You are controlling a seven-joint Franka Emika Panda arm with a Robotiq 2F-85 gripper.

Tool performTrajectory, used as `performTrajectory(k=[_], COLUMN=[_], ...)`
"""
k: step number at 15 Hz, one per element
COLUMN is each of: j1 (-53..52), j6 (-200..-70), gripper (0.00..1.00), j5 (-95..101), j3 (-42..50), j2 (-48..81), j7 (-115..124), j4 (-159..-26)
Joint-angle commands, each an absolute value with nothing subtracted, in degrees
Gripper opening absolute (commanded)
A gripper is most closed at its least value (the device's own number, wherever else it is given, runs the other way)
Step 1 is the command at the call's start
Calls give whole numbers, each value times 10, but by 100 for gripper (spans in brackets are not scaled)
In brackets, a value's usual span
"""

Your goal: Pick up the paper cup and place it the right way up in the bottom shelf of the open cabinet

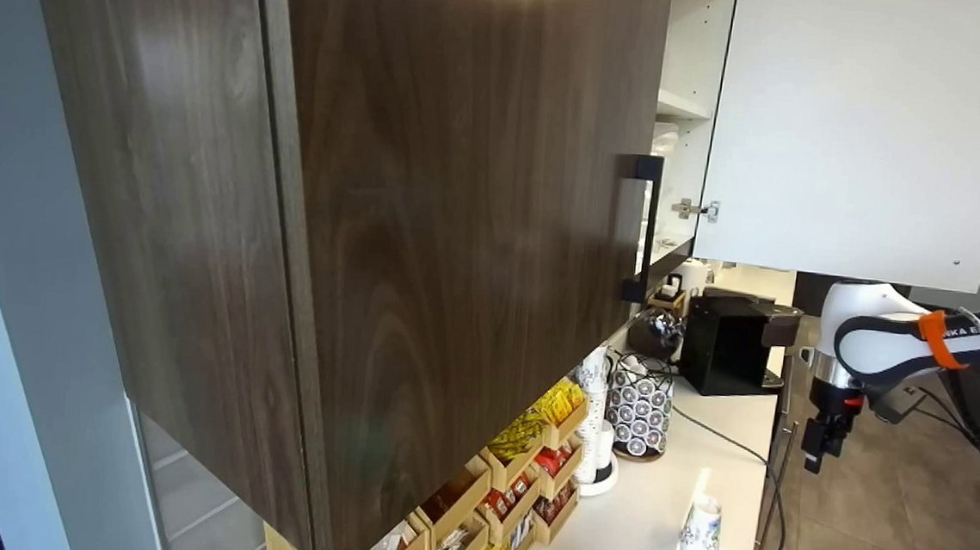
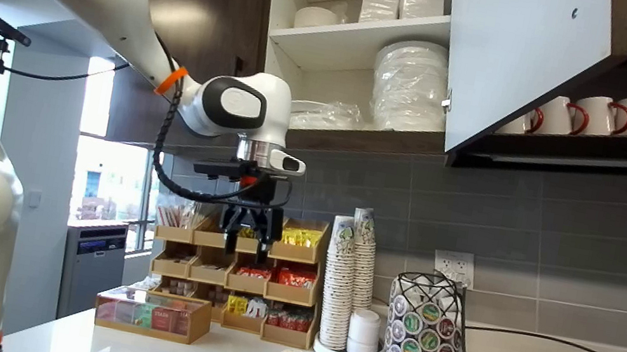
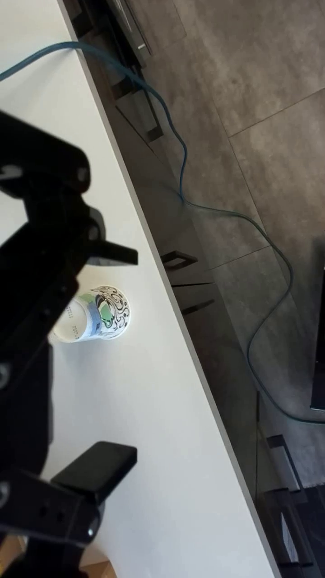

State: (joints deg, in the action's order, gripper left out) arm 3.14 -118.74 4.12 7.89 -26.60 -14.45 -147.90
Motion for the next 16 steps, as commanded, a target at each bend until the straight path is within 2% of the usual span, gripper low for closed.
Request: performTrajectory(k=[1,10,15,16], j1=[8,24,34,37], j6=[-1153,-1024,-971,-993], gripper=[100,100,100,100], j5=[21,-35,-66,-52], j3=[96,66,39,37], j2=[-155,82,149,121], j7=[-231,-401,-343,-359], j4=[-1379,-1149,-1111,-1132])
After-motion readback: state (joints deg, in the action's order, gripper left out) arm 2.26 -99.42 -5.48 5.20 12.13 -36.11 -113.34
